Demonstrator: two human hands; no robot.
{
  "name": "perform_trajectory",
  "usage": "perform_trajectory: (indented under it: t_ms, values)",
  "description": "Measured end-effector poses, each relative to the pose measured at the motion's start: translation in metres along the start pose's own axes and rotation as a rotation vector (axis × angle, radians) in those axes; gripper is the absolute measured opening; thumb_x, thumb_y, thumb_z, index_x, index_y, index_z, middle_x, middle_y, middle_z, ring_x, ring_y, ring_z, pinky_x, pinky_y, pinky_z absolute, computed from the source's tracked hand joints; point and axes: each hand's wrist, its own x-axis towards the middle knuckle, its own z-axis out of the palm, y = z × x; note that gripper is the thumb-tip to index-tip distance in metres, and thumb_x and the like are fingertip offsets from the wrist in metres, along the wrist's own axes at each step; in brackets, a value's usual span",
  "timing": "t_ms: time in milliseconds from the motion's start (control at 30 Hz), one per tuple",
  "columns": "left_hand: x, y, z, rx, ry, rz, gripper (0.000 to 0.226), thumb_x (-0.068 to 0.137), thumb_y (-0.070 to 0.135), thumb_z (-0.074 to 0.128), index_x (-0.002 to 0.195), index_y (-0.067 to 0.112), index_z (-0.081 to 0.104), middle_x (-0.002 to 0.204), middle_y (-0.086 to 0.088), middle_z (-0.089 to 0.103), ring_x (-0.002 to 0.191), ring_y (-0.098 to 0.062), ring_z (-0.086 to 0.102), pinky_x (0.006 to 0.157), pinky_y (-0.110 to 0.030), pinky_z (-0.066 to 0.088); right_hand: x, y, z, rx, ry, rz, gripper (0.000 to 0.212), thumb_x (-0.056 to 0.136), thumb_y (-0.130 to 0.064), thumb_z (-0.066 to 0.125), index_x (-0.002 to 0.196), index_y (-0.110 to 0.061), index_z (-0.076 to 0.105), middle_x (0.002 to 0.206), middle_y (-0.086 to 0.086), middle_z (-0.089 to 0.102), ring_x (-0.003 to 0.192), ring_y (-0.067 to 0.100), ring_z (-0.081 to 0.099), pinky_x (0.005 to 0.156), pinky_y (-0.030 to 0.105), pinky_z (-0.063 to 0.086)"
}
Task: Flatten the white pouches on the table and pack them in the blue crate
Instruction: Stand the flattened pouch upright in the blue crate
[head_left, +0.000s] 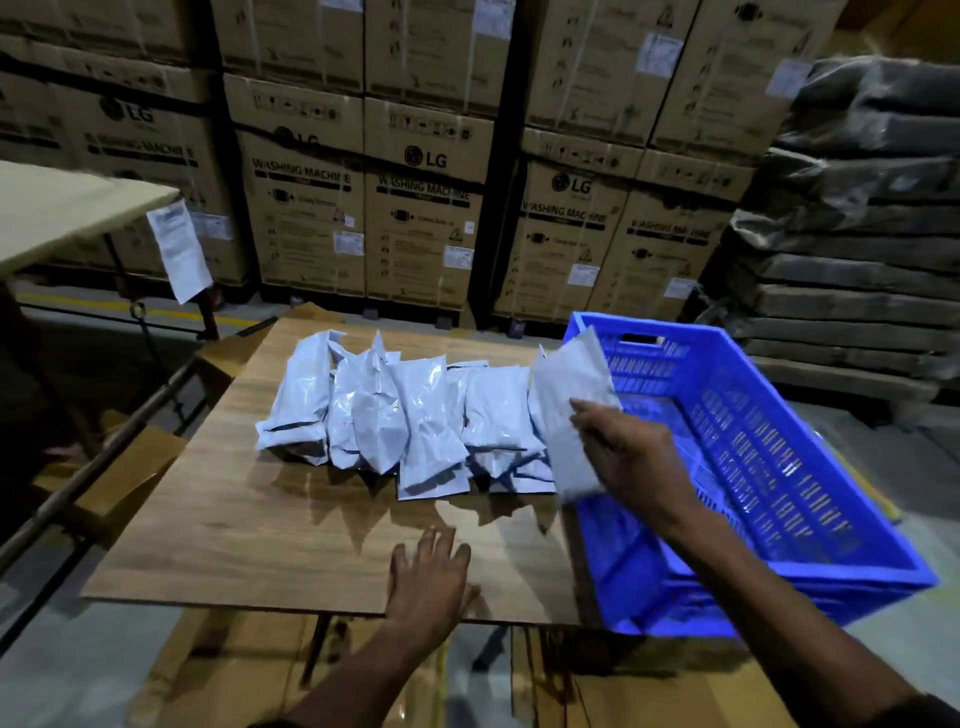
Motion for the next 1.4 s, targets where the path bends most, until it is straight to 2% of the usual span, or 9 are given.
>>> perform_trajectory:
  t_ms: [400,533,733,1033,1133,1200,1267,1333,1400]
  values:
    - [0.031,0.063,-0.009,-0.017,-0.074,0.025,0.061,0.101,0.049,0.05,0.151,0.02,0.033,0.168,-0.007,0.014,0.154,-0.029,0.01,0.116,-0.06,0.018,0.009,0.108,-0.083,-0.252,0.087,0.189,0.03,0.078,0.008,0.068,0.106,-0.002,0.075,0.111,0.015,0.073,0.093,0.032,0.073,0.086,0.043,0.058]
    - [0.038,0.076,-0.01,0.011,-0.065,0.024,0.058,0.101,0.05,0.048,0.148,0.02,0.035,0.167,-0.006,0.016,0.154,-0.029,0.01,0.115,-0.058,0.022,-0.01,0.148,-0.058,-0.263,-0.145,0.374,0.034,0.08,0.0,0.063,0.11,-0.011,0.074,0.101,0.022,0.074,0.089,0.041,0.071,0.079,0.047,0.058]
    - [0.047,0.089,-0.013,0.033,-0.101,-0.007,0.057,0.102,0.049,0.047,0.149,0.02,0.033,0.167,-0.005,0.015,0.153,-0.028,0.012,0.114,-0.059,0.024,-0.022,0.18,-0.014,-0.403,-0.59,0.477,0.039,0.088,-0.007,0.052,0.123,-0.016,0.066,0.114,0.026,0.066,0.106,0.044,0.062,0.085,0.042,0.051]
    - [0.049,0.091,-0.016,0.015,-0.105,-0.02,0.056,0.101,0.049,0.05,0.146,0.02,0.035,0.165,-0.003,0.017,0.151,-0.027,0.013,0.114,-0.058,0.027,-0.029,0.185,0.021,-0.337,-0.765,0.345,0.025,0.087,-0.006,0.053,0.111,-0.006,0.061,0.118,0.021,0.063,0.112,0.039,0.06,0.088,0.043,0.049]
    - [0.048,0.091,-0.019,0.007,-0.12,-0.025,0.055,0.101,0.048,0.05,0.146,0.019,0.036,0.165,-0.004,0.017,0.151,-0.027,0.014,0.114,-0.058,0.026,-0.036,0.189,0.031,-0.261,-0.762,0.319,0.052,0.087,-0.007,0.055,0.137,-0.009,0.043,0.145,0.02,0.041,0.122,0.041,0.055,0.094,0.05,0.048]
    - [0.048,0.091,-0.02,0.007,-0.122,-0.028,0.055,0.101,0.048,0.051,0.145,0.02,0.037,0.164,-0.004,0.018,0.15,-0.028,0.016,0.113,-0.058,0.026,-0.038,0.188,0.034,-0.242,-0.776,0.369,0.09,0.086,-0.01,0.061,0.157,-0.017,0.008,0.166,0.012,0.002,0.129,0.043,0.049,0.095,0.051,0.046]
    - [0.049,0.092,-0.022,0.006,-0.121,-0.029,0.055,0.1,0.049,0.051,0.145,0.021,0.037,0.164,-0.003,0.019,0.149,-0.027,0.017,0.113,-0.058,0.027,-0.039,0.189,0.036,-0.187,-0.725,0.423,0.107,0.082,-0.011,0.065,0.157,-0.021,-0.011,0.165,0.011,-0.018,0.126,0.05,0.048,0.091,0.051,0.048]
    - [0.05,0.092,-0.023,0.007,-0.123,-0.029,0.055,0.1,0.049,0.052,0.144,0.021,0.038,0.163,-0.003,0.02,0.149,-0.027,0.018,0.112,-0.058,0.027,-0.039,0.191,0.038,-0.151,-0.709,0.448,0.103,0.084,-0.017,0.062,0.157,-0.014,-0.011,0.164,0.022,-0.005,0.131,0.053,0.042,0.096,0.053,0.046]
    - [0.049,0.091,-0.024,0.009,-0.124,-0.028,0.055,0.1,0.049,0.052,0.144,0.02,0.038,0.163,-0.003,0.02,0.149,-0.027,0.018,0.112,-0.057,0.028,-0.038,0.191,0.036,-0.118,-0.712,0.476,0.089,0.087,-0.026,0.053,0.156,-0.005,0.0,0.147,0.034,0.039,0.118,0.049,0.054,0.089,0.048,0.049]
